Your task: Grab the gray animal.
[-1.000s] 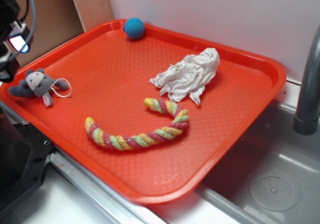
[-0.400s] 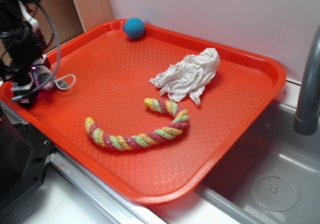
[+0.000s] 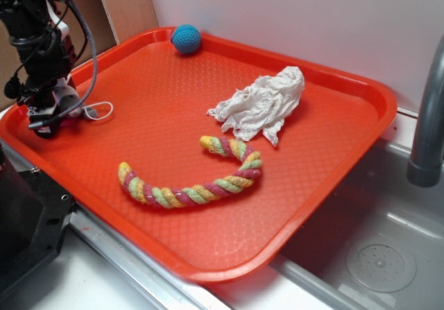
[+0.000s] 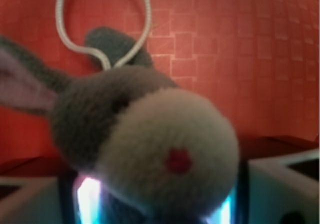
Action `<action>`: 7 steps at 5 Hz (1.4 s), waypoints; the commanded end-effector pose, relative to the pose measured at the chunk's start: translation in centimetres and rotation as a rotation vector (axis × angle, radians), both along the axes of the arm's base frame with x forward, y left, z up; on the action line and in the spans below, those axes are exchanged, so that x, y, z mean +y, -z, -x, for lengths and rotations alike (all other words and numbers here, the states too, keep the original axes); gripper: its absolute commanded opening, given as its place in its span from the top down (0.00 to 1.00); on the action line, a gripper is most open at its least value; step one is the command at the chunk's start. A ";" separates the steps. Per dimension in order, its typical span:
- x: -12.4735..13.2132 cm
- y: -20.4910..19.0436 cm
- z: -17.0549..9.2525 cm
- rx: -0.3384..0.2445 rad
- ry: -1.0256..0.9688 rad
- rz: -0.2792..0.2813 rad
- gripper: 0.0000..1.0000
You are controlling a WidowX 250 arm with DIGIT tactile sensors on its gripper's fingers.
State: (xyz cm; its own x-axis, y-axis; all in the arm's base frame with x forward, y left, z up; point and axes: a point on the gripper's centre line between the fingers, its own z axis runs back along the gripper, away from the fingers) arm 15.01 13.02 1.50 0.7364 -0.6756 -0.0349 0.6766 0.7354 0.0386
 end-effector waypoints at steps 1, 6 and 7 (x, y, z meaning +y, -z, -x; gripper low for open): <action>-2.5 -6.2 0.8 -0.036 -0.398 -0.087 1.00; -12.3 -19.0 -2.7 -0.100 -1.099 0.048 1.00; -12.0 -18.6 -3.1 -0.113 -0.998 0.063 1.00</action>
